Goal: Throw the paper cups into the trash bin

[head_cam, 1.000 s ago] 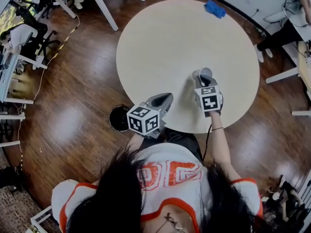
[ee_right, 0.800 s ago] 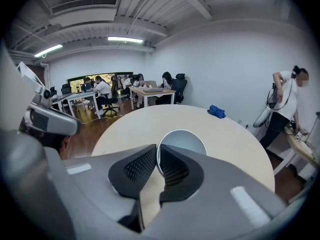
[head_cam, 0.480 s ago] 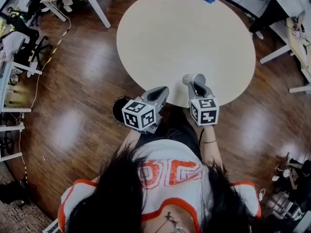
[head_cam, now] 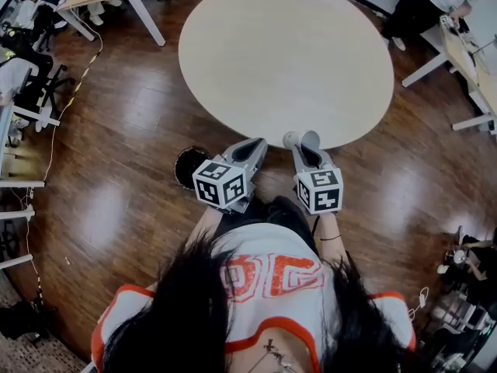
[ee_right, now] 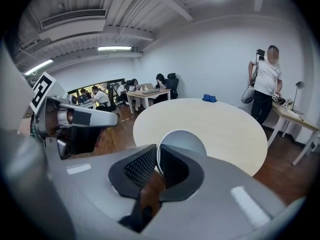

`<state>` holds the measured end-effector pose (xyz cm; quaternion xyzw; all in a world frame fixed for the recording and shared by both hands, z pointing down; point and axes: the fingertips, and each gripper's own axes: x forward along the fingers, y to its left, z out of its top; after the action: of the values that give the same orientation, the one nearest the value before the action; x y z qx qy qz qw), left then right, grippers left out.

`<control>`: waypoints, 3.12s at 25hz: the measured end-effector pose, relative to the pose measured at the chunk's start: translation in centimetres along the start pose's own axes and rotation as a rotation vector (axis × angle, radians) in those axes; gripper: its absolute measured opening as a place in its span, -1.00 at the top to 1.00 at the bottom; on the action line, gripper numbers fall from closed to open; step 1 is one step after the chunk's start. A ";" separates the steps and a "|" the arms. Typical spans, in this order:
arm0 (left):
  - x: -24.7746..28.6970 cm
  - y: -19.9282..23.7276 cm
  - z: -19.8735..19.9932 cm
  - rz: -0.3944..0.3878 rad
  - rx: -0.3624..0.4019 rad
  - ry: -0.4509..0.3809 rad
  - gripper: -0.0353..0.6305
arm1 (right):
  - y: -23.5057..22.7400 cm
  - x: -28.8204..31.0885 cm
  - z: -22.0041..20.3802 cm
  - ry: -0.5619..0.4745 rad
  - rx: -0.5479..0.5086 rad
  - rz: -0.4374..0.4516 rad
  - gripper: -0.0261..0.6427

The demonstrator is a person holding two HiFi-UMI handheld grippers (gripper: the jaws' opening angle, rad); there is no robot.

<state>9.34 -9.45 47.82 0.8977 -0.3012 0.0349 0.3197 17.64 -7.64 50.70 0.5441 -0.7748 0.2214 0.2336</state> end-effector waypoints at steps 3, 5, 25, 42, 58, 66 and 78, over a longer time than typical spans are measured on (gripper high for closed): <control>-0.1 -0.9 -0.2 0.007 0.007 -0.014 0.89 | 0.0 -1.2 -0.4 -0.012 0.003 0.010 0.84; -0.4 -1.6 -0.4 0.018 0.005 -0.024 0.89 | 0.1 -2.1 -0.9 -0.016 -0.001 0.016 0.84; -8.4 -5.6 -7.4 0.245 -0.069 -0.079 0.89 | 1.9 -8.4 -9.4 0.035 0.012 0.140 0.84; -17.7 2.1 -3.5 0.384 -0.120 -0.204 0.89 | 10.8 -3.9 -4.7 0.060 -0.096 0.239 0.84; -26.4 12.2 -2.6 0.382 -0.149 -0.171 0.89 | 22.1 4.2 -3.2 0.126 -0.115 0.257 0.84; -27.0 14.0 -3.9 0.398 -0.235 -0.190 0.89 | 23.9 8.6 -5.6 0.221 -0.181 0.335 0.84; -23.2 21.1 -10.2 0.457 -0.310 -0.175 0.89 | 27.4 24.9 -14.8 0.364 -0.420 0.538 0.84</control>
<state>-20.16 -4.33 61.66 0.7465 -0.5239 -0.0182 0.4098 -13.94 -8.71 74.95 0.2136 -0.8643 0.2043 0.4069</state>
